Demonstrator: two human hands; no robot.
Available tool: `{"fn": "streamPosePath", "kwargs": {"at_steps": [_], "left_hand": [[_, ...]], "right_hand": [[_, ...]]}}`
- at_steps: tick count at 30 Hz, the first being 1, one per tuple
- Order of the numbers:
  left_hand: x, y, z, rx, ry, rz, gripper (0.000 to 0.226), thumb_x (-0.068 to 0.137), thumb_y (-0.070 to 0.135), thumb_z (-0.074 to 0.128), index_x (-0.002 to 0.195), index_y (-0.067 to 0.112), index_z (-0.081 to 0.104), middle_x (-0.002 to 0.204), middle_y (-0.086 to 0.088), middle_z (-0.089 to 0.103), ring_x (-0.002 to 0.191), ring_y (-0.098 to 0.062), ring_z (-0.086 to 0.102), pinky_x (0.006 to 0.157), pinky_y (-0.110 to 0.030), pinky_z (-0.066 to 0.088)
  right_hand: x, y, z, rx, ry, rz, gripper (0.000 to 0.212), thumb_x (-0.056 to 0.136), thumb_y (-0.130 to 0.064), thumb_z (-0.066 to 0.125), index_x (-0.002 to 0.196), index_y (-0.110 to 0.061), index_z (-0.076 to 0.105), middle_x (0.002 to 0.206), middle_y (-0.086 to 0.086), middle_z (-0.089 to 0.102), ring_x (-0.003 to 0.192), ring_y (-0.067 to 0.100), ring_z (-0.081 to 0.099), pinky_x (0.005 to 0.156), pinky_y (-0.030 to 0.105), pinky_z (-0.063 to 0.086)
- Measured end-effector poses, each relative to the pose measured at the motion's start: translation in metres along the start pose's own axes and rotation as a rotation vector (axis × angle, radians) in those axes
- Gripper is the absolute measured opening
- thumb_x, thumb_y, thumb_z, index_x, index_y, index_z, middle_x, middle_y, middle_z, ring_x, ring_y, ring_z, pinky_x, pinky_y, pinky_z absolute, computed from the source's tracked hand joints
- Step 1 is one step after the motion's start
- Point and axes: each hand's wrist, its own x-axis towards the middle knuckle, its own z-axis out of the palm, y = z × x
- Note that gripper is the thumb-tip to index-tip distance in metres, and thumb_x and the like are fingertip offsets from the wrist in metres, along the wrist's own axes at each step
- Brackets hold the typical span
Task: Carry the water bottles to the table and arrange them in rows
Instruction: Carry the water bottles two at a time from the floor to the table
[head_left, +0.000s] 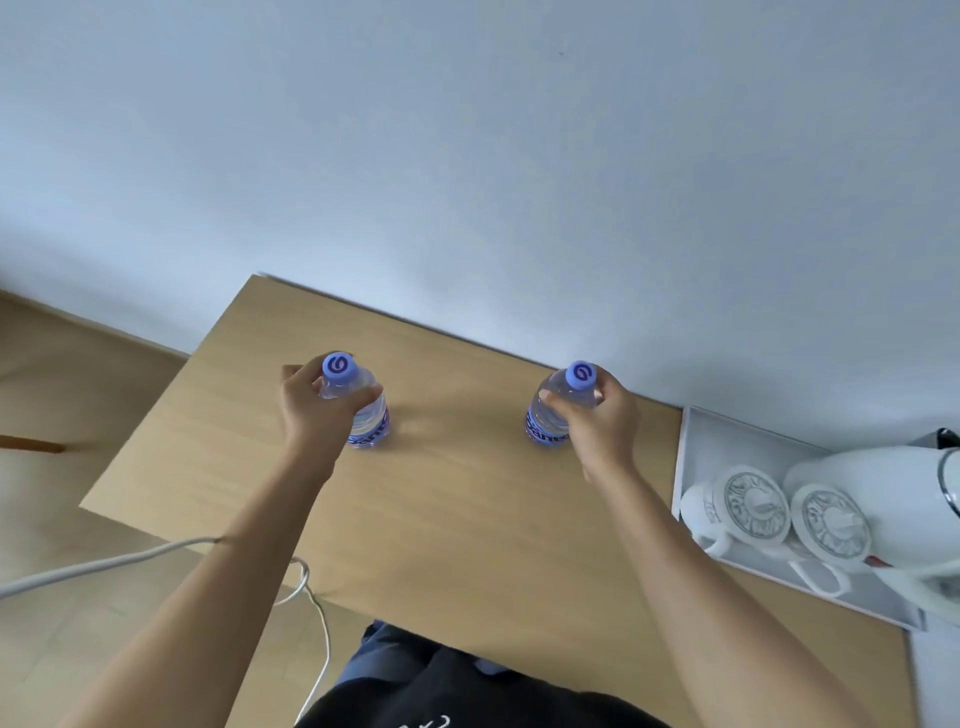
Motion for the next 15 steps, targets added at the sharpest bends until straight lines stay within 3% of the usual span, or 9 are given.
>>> {"fn": "streamPosePath", "kwargs": {"at_steps": [2, 4, 7, 15], "left_hand": [[0.005, -0.001, 0.001, -0.010, -0.017, 0.003, 0.043, 0.065, 0.012, 0.088, 0.101, 0.026, 0.070, 0.104, 0.008, 0.047, 0.092, -0.008, 0.061, 0.078, -0.029, 0.052], [0.009, 0.000, 0.001, -0.002, -0.042, 0.019, 0.042, 0.067, 0.012, 0.087, 0.103, 0.025, 0.069, 0.109, 0.004, 0.046, 0.095, -0.010, 0.059, 0.079, -0.030, 0.051], [0.009, -0.002, 0.000, 0.056, -0.098, 0.042, 0.040, 0.071, 0.011, 0.084, 0.101, 0.029, 0.065, 0.113, 0.004, 0.043, 0.088, -0.002, 0.057, 0.076, -0.026, 0.049], [0.011, -0.009, -0.008, 0.106, -0.204, 0.045, 0.037, 0.075, 0.011, 0.079, 0.100, 0.029, 0.060, 0.120, -0.007, 0.049, 0.091, -0.018, 0.060, 0.085, -0.040, 0.054]], "right_hand": [[0.001, 0.002, 0.000, 0.004, -0.004, -0.009, 0.033, 0.070, -0.014, 0.086, 0.087, -0.032, 0.065, 0.088, -0.014, 0.067, 0.081, -0.005, 0.061, 0.076, 0.024, 0.049], [0.001, 0.004, -0.001, 0.000, -0.017, -0.013, 0.037, 0.071, -0.013, 0.086, 0.087, -0.035, 0.060, 0.088, -0.017, 0.065, 0.076, -0.010, 0.058, 0.072, 0.020, 0.047], [0.001, 0.006, 0.001, -0.004, -0.045, -0.002, 0.041, 0.073, -0.010, 0.083, 0.089, -0.035, 0.055, 0.091, -0.014, 0.064, 0.082, 0.002, 0.060, 0.075, 0.023, 0.049], [-0.003, 0.012, 0.007, 0.001, -0.044, 0.001, 0.042, 0.079, -0.011, 0.078, 0.104, -0.036, 0.055, 0.100, -0.011, 0.066, 0.092, 0.011, 0.063, 0.076, 0.021, 0.046]]}}
